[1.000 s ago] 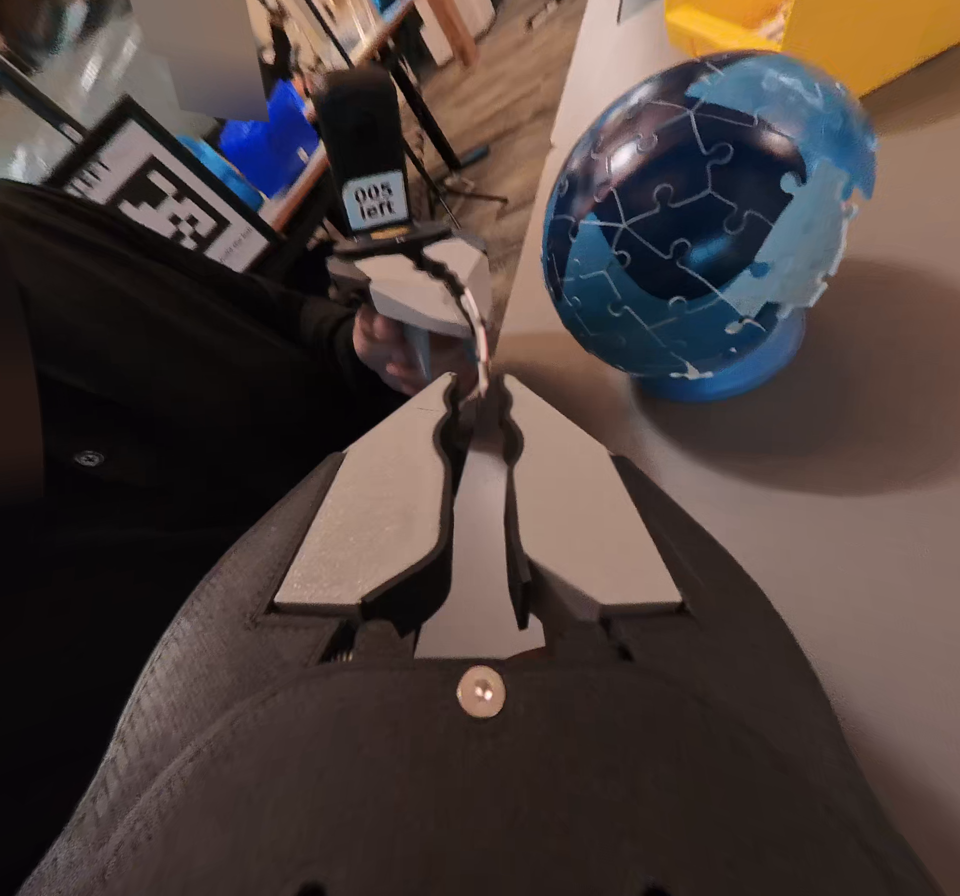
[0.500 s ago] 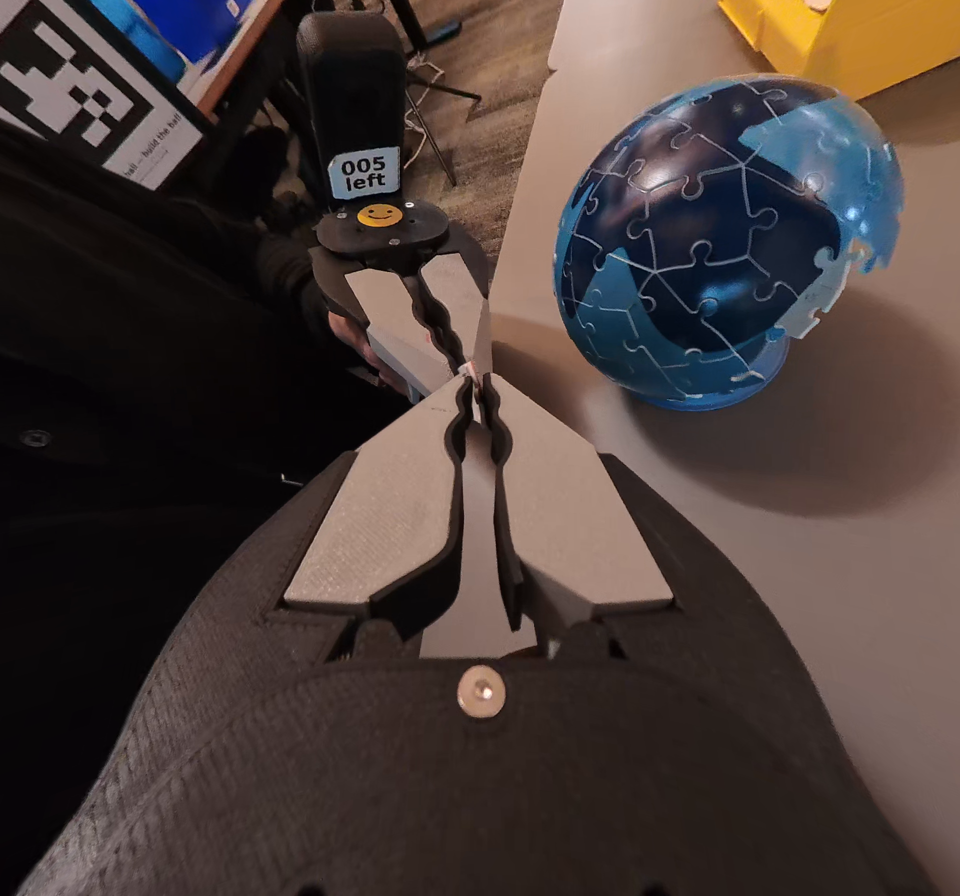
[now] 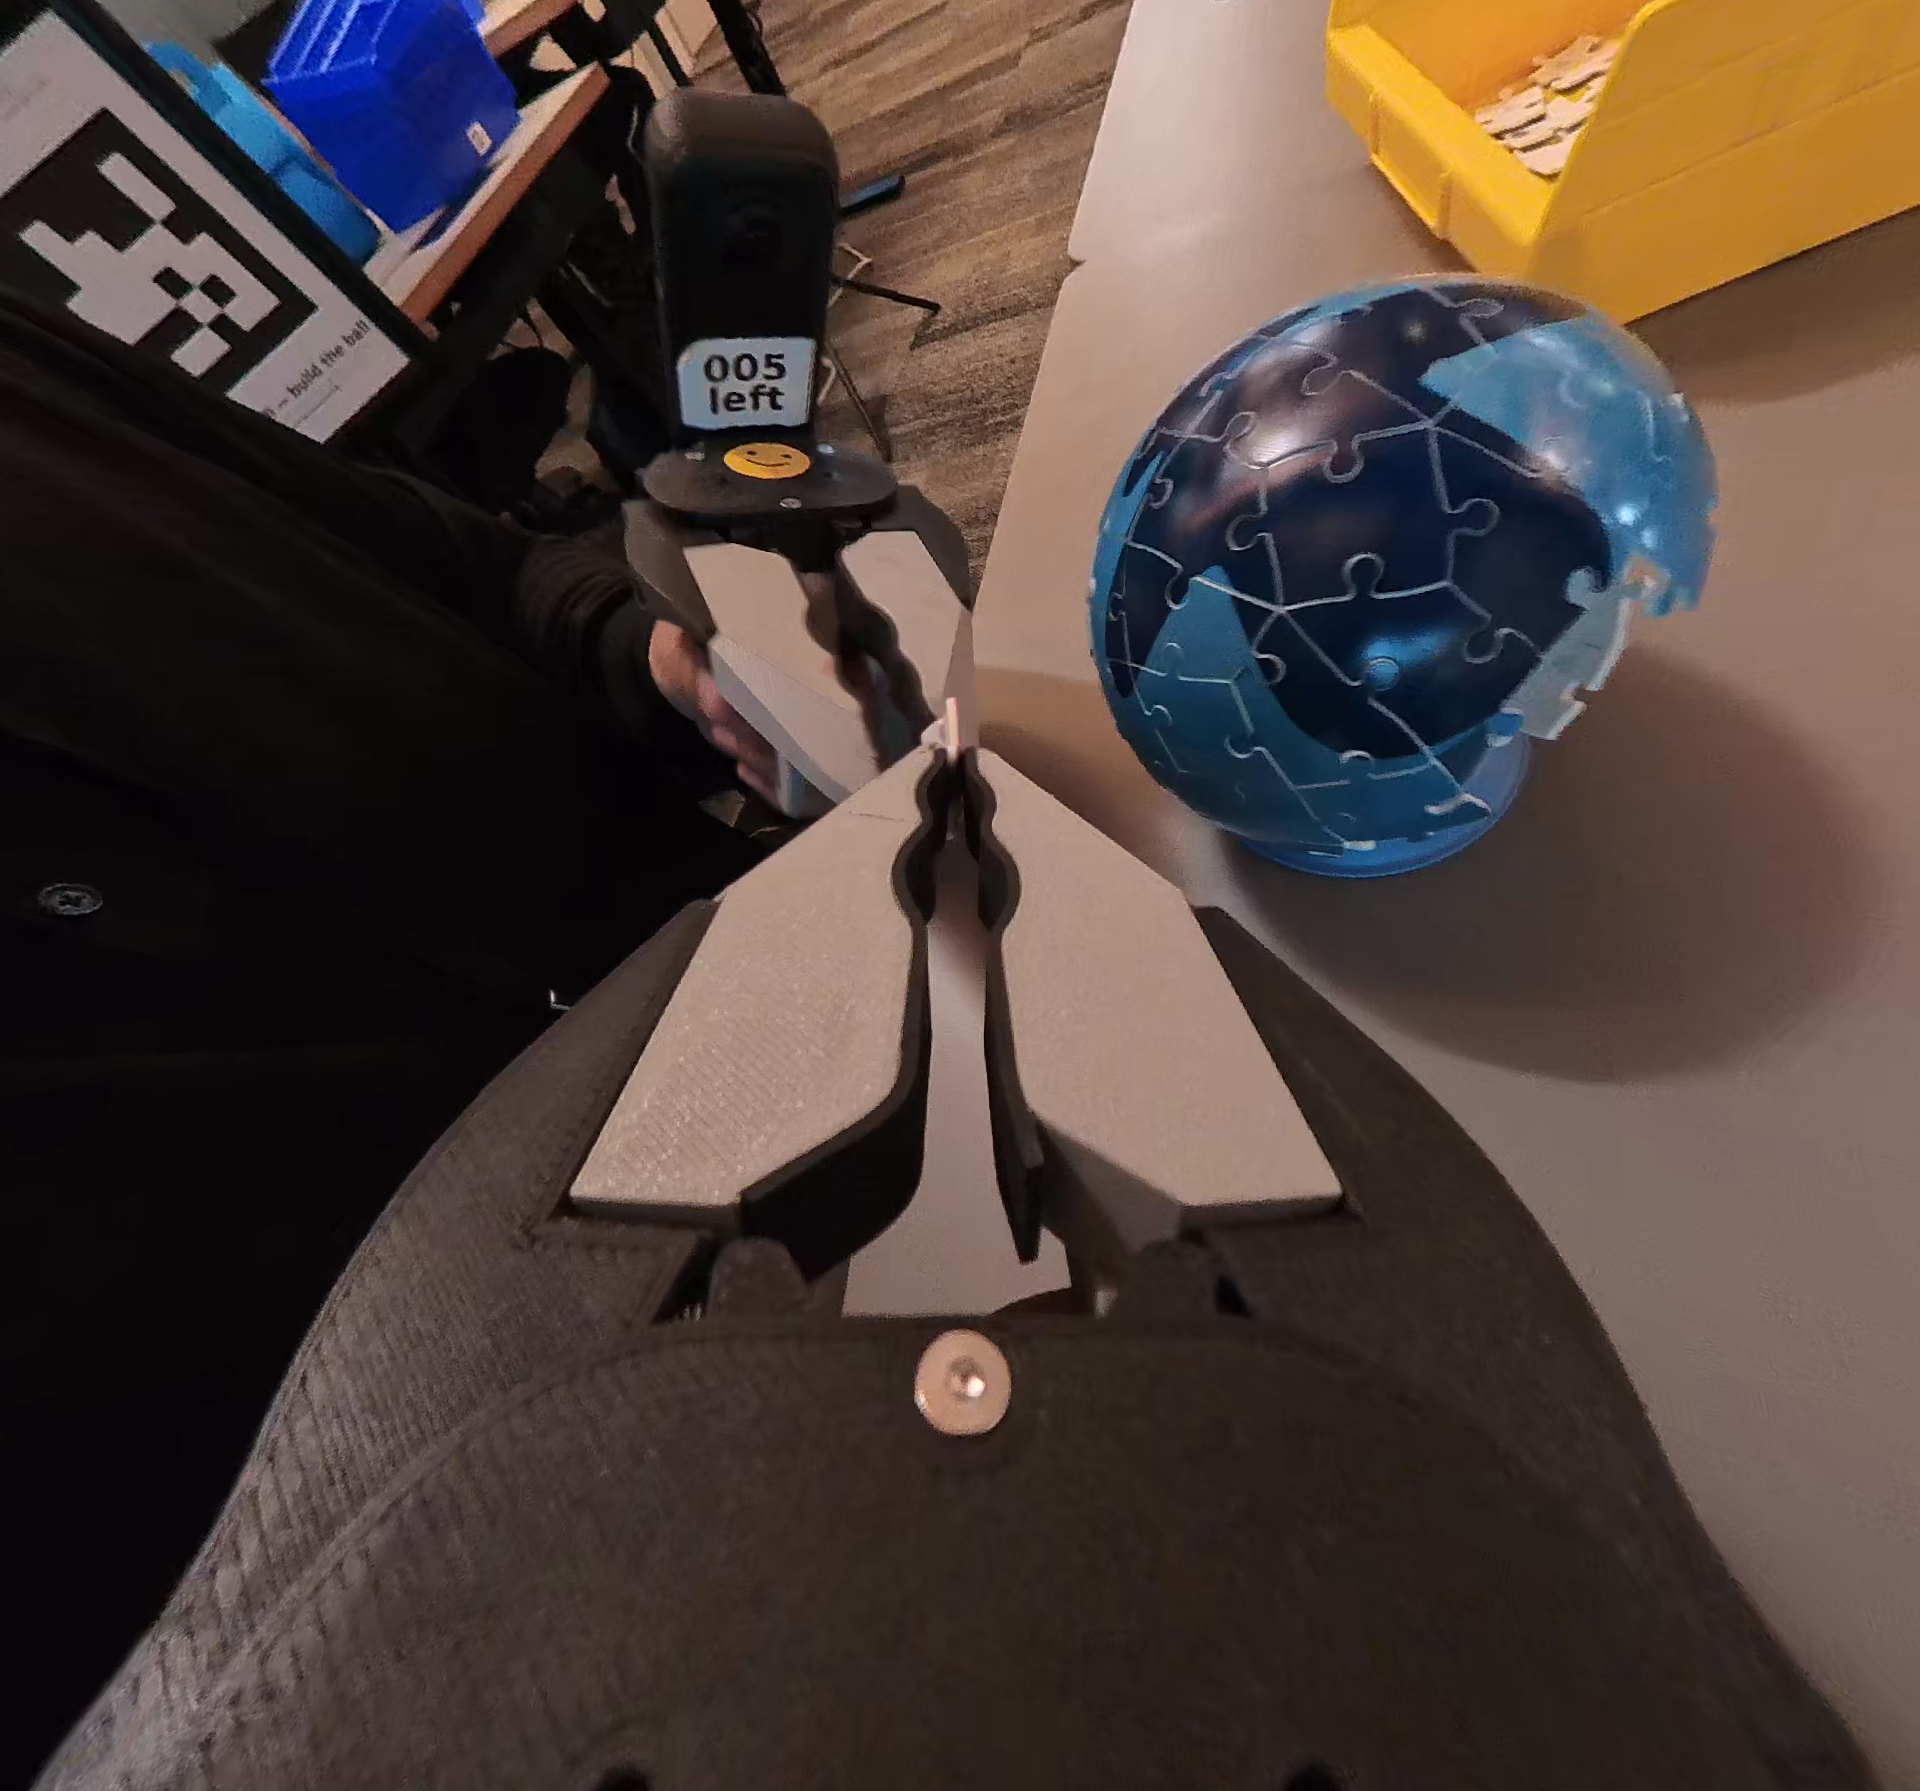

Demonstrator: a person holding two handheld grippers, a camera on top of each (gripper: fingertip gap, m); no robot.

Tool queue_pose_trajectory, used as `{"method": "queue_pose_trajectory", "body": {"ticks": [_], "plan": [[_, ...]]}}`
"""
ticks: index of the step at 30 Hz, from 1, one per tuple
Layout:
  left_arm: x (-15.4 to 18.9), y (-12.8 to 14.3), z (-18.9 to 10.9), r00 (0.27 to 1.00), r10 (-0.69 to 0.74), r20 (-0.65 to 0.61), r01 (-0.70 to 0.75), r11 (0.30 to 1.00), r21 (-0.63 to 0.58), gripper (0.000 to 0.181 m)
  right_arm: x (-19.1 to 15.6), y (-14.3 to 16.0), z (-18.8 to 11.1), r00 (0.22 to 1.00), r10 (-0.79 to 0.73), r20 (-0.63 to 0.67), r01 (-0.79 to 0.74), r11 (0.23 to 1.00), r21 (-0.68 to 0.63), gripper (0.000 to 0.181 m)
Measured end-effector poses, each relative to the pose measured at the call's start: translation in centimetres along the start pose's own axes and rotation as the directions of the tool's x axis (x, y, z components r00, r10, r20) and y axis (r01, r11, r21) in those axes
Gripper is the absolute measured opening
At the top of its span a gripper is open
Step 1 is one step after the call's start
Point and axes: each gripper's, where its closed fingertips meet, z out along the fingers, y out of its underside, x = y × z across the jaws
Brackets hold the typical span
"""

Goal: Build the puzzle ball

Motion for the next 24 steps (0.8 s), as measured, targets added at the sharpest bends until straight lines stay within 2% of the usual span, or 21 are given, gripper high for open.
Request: {"method": "queue_pose_trajectory", "body": {"ticks": [2,4,6,8,10,12,15,17,19,22,24], "plan": [[0.0,-1.0,-1.4,0.996,0.085,-0.009,-0.085,0.996,0.002,0.015,1.2,-0.4,-1.3,0.999,0.008,-0.046,-0.007,1.0,0.008,0.0],[-0.1,-2.2,-3.6,0.974,0.227,-0.023,-0.228,0.974,-0.02,0.014,3.3,-0.8,-3.2,0.994,0.034,-0.107,-0.032,0.999,0.024,0.0],[-1.7,-3.6,-6.1,0.927,0.373,0.03,-0.371,0.927,-0.057,0.017,6.2,-1.2,-4.9,0.982,0.072,-0.174,-0.064,0.997,0.048,0.0],[-4.1,-5.1,-8.3,0.877,0.469,0.1,-0.463,0.883,-0.081,0.022,8.7,-1.5,-5.7,0.975,0.113,-0.19,-0.1,0.992,0.075,0.0],[-6.1,-5.9,-9.8,0.877,0.47,0.104,-0.462,0.882,-0.094,0.025,11.1,-1.5,-5.2,0.972,0.153,-0.179,-0.141,0.987,0.078,0.0],[-8.3,-5.5,-10.4,0.876,0.473,0.089,-0.46,0.878,-0.133,0.03,13.3,-1.1,-4.0,0.969,0.193,-0.154,-0.185,0.981,0.064,0.0],[-11.9,-4.7,-10.9,0.805,0.583,0.11,-0.553,0.804,-0.218,0.031,15.5,-0.6,-1.8,0.962,0.264,-0.074,-0.263,0.964,0.03,0.0],[-12.4,-5.8,-10.7,0.787,0.611,0.09,-0.589,0.786,-0.186,0.031,16.9,-0.5,-0.6,0.959,0.278,-0.057,-0.278,0.96,0.005,0.0],[-13.1,-6.5,-10.3,0.773,0.628,0.087,-0.609,0.774,-0.172,0.025,18.0,-0.7,0.2,0.962,0.269,-0.047,-0.269,0.963,-0.007,0.0],[-15.6,-7.1,-9.9,0.735,0.663,0.138,-0.625,0.743,-0.239,0.031,18.3,-0.6,1.1,0.961,0.276,0.001,-0.276,0.96,-0.043,0.0],[-16.1,-7.6,-9.7,0.715,0.68,0.162,-0.641,0.731,-0.234,0.032,18.3,-0.5,1.5,0.963,0.271,-0.004,-0.271,0.961,-0.052,0.0]]}}
